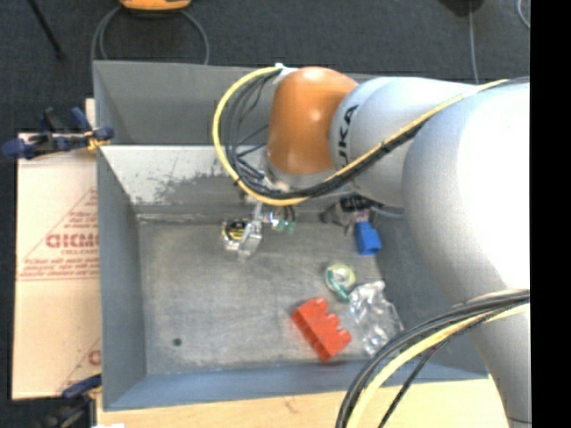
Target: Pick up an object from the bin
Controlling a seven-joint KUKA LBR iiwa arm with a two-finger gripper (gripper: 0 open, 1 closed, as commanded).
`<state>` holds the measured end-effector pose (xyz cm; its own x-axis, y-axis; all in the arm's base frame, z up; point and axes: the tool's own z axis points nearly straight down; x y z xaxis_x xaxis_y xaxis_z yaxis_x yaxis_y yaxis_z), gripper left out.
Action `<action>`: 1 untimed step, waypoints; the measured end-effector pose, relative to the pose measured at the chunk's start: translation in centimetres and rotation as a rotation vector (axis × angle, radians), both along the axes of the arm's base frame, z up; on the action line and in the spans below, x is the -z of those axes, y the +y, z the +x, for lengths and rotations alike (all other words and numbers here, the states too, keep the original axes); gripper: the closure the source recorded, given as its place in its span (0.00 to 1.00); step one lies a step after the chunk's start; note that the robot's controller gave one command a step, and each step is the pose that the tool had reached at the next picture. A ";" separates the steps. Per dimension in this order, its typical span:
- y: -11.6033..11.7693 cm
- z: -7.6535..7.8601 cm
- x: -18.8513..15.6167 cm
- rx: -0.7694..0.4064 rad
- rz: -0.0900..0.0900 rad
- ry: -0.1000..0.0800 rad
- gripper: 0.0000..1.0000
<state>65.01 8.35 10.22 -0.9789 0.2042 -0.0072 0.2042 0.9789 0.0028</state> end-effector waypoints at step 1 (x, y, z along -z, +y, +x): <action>-0.8 0.6 -0.4 -0.239 -0.004 0.001 0.00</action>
Offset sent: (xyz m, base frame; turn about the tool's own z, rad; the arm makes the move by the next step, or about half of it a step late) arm 0.0038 -0.0064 0.0028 -0.2406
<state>65.56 7.55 10.65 -0.9994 -0.0336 -0.0070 -0.0336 0.9994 -0.0009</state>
